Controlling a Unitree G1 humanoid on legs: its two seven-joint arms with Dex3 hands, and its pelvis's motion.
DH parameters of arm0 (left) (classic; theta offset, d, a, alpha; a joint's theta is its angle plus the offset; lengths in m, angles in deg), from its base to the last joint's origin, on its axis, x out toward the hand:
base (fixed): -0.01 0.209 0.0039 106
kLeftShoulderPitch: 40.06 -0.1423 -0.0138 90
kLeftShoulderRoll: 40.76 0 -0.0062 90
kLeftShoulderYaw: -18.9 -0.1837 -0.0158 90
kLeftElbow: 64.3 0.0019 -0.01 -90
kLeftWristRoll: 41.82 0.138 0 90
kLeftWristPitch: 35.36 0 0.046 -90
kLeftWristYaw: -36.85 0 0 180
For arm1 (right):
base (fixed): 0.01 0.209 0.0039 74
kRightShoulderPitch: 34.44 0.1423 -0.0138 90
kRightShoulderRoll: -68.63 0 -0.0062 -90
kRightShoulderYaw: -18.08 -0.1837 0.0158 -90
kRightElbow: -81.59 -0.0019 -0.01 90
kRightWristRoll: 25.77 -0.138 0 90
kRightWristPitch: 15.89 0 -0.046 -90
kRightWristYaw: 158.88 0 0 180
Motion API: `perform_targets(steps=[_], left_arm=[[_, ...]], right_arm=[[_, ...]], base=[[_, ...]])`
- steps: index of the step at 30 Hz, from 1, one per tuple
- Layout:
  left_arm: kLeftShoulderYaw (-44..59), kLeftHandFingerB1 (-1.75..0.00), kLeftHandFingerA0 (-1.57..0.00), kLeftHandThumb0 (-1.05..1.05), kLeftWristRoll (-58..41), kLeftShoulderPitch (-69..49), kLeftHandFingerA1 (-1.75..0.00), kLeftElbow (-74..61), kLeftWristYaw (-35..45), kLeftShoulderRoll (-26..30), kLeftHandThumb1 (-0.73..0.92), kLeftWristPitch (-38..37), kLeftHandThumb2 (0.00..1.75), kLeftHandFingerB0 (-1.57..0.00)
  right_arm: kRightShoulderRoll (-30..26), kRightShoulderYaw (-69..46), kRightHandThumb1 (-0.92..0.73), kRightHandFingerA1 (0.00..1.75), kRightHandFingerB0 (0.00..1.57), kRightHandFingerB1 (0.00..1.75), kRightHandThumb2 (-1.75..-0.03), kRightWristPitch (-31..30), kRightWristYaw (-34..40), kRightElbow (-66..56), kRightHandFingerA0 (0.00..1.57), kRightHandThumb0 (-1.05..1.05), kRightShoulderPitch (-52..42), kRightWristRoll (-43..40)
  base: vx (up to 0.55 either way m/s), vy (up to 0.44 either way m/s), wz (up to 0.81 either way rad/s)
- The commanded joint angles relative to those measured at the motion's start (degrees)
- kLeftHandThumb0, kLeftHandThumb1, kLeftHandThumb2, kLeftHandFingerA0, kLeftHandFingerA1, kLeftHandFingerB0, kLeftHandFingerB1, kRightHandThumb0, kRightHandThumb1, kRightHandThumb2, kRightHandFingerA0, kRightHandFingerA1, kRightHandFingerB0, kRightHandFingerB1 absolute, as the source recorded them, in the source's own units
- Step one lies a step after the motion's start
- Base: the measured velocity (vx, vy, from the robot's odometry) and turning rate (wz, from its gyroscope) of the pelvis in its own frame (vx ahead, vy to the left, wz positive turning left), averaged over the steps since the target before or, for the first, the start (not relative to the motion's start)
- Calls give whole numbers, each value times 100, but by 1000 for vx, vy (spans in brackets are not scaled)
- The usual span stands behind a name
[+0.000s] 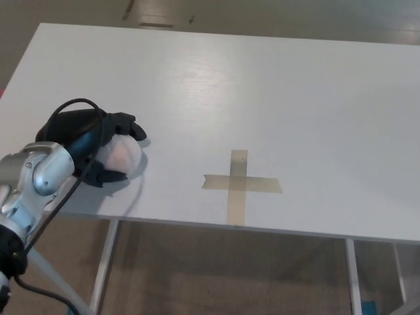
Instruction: Use the left hand to take the pink dumpling toy on a person's hand and put it on the desk.
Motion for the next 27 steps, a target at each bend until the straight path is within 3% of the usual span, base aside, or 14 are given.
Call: perform_targets(steps=[1,2,3,4,5,6,7,10,11,27], left_arm=[[-76,-42,-84,-27,59,-135,-97,-121,-33,-97,76,65,62,-58],[-55,-47,-83,-25,16,-168,-99,-153,-26,-130,76,67,62,-69],[-31,-44,-85,-27,-29,-203,-86,-163,-27,-160,70,69,61,-62],[-19,-44,-85,-27,-49,-221,-86,-165,-28,-172,70,70,61,-62],[-6,-36,-25,-55,-102,-297,-43,-186,62,-186,53,101,76,-12],[-2,-36,-25,-55,-145,-370,-43,-213,178,-188,53,139,76,-12],[-21,-5,0,-84,-152,-354,0,-280,413,-163,52,296,85,0],[-52,-6,0,-84,-142,-234,0,-417,874,-126,49,665,86,0],[-62,-6,0,-91,-110,-207,0,-450,910,-117,56,740,58,0],[357,-1,0,-94,-346,-245,0,-2147,1612,101,55,1478,60,0]], right_arm=[[-31,-38,-67,44,54,43,-60,-51,-19,19,60,-23,-58,-52],[-45,-50,-67,44,54,43,-60,-50,-22,20,60,-23,-69,-60],[-51,-61,-67,44,55,43,-60,-45,-29,20,59,-23,-93,-69],[-51,-65,-67,44,55,43,-60,-41,-34,19,59,-23,-107,-72],[-46,-72,-67,44,55,44,-60,-27,-44,23,60,-23,-153,-75],[-39,-76,-67,44,55,44,-60,-16,-50,29,60,-23,-191,-74],[-37,-66,-67,44,56,44,-60,-28,-37,32,60,-23,-179,-61],[-47,-55,-67,44,56,44,-60,-59,-19,33,60,-23,-105,-36],[-45,-74,-67,44,56,44,-60,-70,-32,32,60,-23,-91,-56],[-2,-64,-66,44,55,44,-60,-85,-51,42,60,-23,-223,-31]], base=[[0,0,0],[0,0,0],[0,0,0],[0,0,0],[0,0,0],[0,0,0],[0,0,0],[0,0,0],[0,0,0],[0,0,0]])
